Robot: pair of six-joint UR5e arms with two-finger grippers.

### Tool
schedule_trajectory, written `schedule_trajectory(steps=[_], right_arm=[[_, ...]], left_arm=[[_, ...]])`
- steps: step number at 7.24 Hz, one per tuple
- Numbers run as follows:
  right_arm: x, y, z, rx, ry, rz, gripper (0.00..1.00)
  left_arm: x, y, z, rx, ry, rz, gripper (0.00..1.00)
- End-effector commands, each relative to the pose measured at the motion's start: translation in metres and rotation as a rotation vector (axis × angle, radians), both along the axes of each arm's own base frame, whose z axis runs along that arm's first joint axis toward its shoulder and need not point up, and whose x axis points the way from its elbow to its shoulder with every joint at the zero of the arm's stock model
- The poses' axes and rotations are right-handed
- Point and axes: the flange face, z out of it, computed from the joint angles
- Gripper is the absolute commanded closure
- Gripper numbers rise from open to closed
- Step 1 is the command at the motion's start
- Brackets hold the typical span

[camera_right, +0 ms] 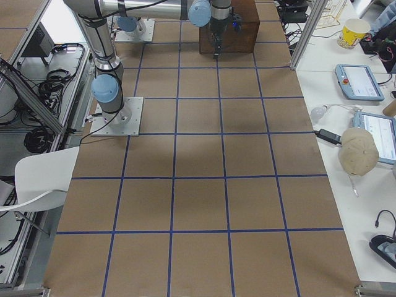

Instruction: Open drawer and put corn inside

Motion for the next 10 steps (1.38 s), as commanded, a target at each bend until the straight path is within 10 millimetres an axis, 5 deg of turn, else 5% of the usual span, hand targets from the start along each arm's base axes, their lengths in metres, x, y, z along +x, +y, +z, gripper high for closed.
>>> schedule_trajectory(steps=[1, 10], right_arm=[[0.000, 0.000, 0.000, 0.000, 0.000, 0.000, 0.00], [0.000, 0.000, 0.000, -0.001, 0.000, 0.000, 0.00]], left_arm=[[0.000, 0.000, -0.001, 0.002, 0.000, -0.003, 0.00], [0.003, -0.001, 0.007, -0.014, -0.016, -0.003, 0.00]])
